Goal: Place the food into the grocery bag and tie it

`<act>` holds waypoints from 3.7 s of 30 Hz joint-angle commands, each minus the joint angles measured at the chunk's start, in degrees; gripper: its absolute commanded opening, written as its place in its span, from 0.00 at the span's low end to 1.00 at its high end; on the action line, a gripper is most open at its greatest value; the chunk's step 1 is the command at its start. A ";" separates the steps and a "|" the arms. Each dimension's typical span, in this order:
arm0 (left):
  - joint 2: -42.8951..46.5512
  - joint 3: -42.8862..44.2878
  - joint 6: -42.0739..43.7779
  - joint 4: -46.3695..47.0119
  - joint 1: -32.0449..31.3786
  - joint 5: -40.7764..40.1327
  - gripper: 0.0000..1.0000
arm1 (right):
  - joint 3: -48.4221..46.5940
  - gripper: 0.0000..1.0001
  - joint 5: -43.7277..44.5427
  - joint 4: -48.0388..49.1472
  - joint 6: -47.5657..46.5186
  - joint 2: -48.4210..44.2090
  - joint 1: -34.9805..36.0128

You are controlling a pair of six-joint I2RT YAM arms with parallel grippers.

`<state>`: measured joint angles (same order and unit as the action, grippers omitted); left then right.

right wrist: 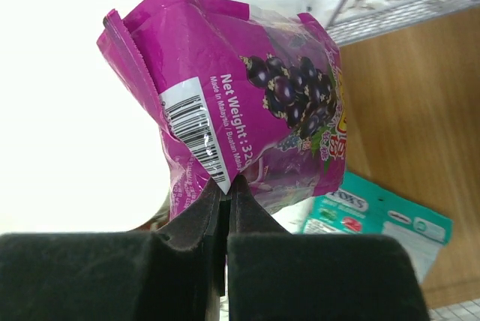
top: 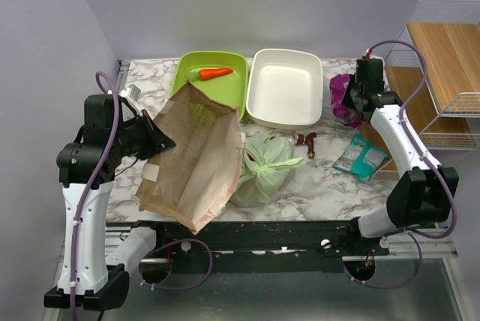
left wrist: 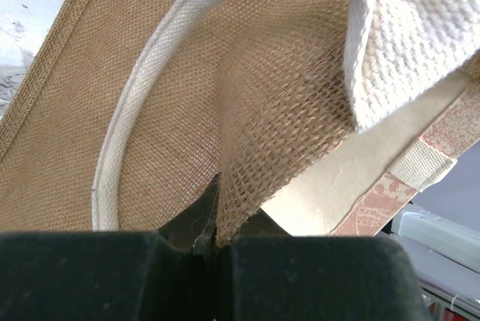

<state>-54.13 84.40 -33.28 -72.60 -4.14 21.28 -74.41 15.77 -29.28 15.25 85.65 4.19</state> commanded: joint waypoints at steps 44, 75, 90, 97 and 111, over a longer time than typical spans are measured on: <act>-0.72 -7.44 -12.85 12.23 -0.21 1.97 0.00 | -21.39 0.01 -49.78 23.50 36.99 -11.53 23.36; 3.47 -22.86 -18.56 21.81 8.88 -0.30 0.00 | -26.25 0.01 -47.50 40.64 37.22 5.53 52.35; 1.56 -18.49 -18.53 21.07 11.94 0.28 0.00 | -15.84 0.01 -27.95 36.70 29.88 11.35 52.27; 1.92 -16.33 -16.72 17.64 12.83 -2.07 0.00 | -21.44 0.01 -21.47 32.44 23.07 16.51 50.53; 1.66 -18.20 -16.61 18.63 13.57 -0.62 0.00 | -30.19 0.73 -25.83 32.31 20.09 23.62 49.87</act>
<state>-52.95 66.04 -50.30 -55.48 9.17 19.57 -101.38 -8.69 -1.06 36.38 108.75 54.30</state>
